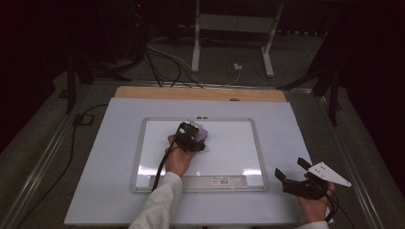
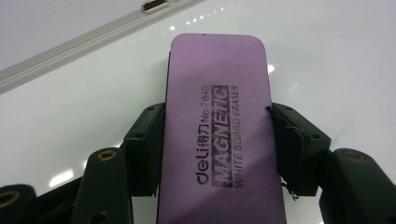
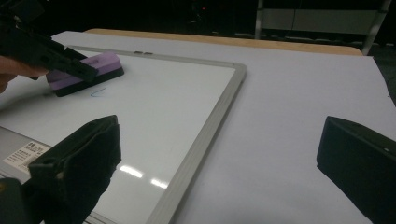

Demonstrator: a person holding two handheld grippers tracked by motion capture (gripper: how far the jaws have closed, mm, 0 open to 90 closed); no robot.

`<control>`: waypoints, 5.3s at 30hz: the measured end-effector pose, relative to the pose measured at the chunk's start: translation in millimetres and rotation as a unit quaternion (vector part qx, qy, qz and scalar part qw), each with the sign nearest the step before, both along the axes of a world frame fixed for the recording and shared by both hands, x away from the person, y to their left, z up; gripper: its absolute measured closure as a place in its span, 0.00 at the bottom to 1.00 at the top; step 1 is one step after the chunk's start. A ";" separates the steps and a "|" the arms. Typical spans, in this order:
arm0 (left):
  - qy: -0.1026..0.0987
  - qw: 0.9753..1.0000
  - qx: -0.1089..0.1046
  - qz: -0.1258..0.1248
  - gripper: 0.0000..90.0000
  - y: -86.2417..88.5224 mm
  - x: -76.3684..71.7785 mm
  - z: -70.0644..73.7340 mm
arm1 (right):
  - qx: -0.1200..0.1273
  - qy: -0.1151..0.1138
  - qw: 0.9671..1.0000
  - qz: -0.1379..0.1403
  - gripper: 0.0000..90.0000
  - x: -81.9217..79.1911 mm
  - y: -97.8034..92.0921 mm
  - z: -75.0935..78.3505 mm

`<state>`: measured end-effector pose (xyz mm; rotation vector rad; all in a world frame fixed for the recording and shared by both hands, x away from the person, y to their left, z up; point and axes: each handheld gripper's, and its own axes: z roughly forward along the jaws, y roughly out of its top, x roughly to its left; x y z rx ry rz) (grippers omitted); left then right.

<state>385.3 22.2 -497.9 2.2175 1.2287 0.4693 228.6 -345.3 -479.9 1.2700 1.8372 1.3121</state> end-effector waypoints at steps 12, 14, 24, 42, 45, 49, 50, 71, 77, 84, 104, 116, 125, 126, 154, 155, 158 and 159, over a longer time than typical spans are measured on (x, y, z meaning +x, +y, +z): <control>-0.003 0.999 -0.003 -0.036 0.47 -11.0 -12.9 -0.3 | 0.000 -0.002 1.000 -0.001 0.00 -0.8 -0.8 0.5; -0.003 1.000 -0.003 -0.023 0.47 -6.9 -8.0 -0.5 | 0.001 -0.002 1.000 -0.002 0.00 -0.8 -1.4 0.4; 0.001 1.000 -0.007 0.009 0.47 0.0 0.8 -0.8 | 0.001 0.000 1.000 -0.002 0.00 -0.1 -0.8 0.2; -0.011 0.999 0.019 -0.030 0.47 -19.6 -11.9 1.2 | 0.002 0.000 1.000 0.003 0.00 3.4 1.2 -0.5; -0.004 1.000 0.011 0.011 0.47 -0.3 -2.5 0.7 | 0.007 0.001 1.000 -0.001 0.00 3.5 -0.6 -0.4; 0.002 1.000 0.006 0.023 0.47 2.4 0.8 0.8 | 0.005 0.002 1.000 0.001 0.00 4.5 2.2 -0.9; 0.001 1.000 0.004 0.023 0.47 0.1 0.3 0.6 | 0.004 0.001 1.000 0.003 0.00 4.6 3.6 -0.6; -0.010 0.998 -0.037 -0.043 0.47 -35.5 -31.1 15.4 | 0.000 0.000 1.000 -0.004 0.00 0.9 -0.3 -0.2; -0.019 0.998 -0.049 -0.026 0.47 -21.4 -29.5 25.2 | 0.001 0.000 1.000 -0.005 0.00 0.6 -0.5 0.2; -0.021 0.998 -0.063 -0.005 0.47 -6.7 -27.5 29.3 | 0.001 0.000 1.000 -0.007 0.00 0.9 -2.6 -0.3; -0.022 0.996 -0.078 0.045 0.47 38.0 -25.8 33.4 | -0.002 0.002 1.000 -0.006 0.00 0.6 -0.3 -0.5; -0.014 0.993 -0.063 0.103 0.46 76.5 -9.1 24.2 | -0.004 0.003 1.000 -0.003 0.00 -0.1 0.5 -0.7; -0.002 0.986 -0.048 0.160 0.46 103.6 7.3 10.3 | -0.004 0.005 1.000 -0.003 0.00 0.4 0.5 -1.2; 0.001 0.985 -0.047 0.164 0.46 106.2 8.8 9.0 | -0.004 0.005 1.000 -0.003 0.00 0.4 0.4 -1.2; -0.056 0.993 -0.009 0.104 0.35 110.5 -7.9 6.5 | -0.008 0.006 1.000 0.002 0.00 0.1 3.4 -1.2; -0.051 0.993 -0.007 0.102 0.34 110.5 -7.3 4.0 | -0.008 0.005 1.000 0.002 0.00 0.0 3.5 -1.2; -0.050 0.993 -0.004 0.105 0.35 110.7 -6.6 4.8 | -0.007 0.006 1.000 0.001 0.00 -0.1 2.8 -1.1; -0.049 0.993 -0.005 0.106 0.35 110.8 -5.9 5.0 | -0.007 0.006 1.000 0.001 0.00 -0.1 2.4 -1.1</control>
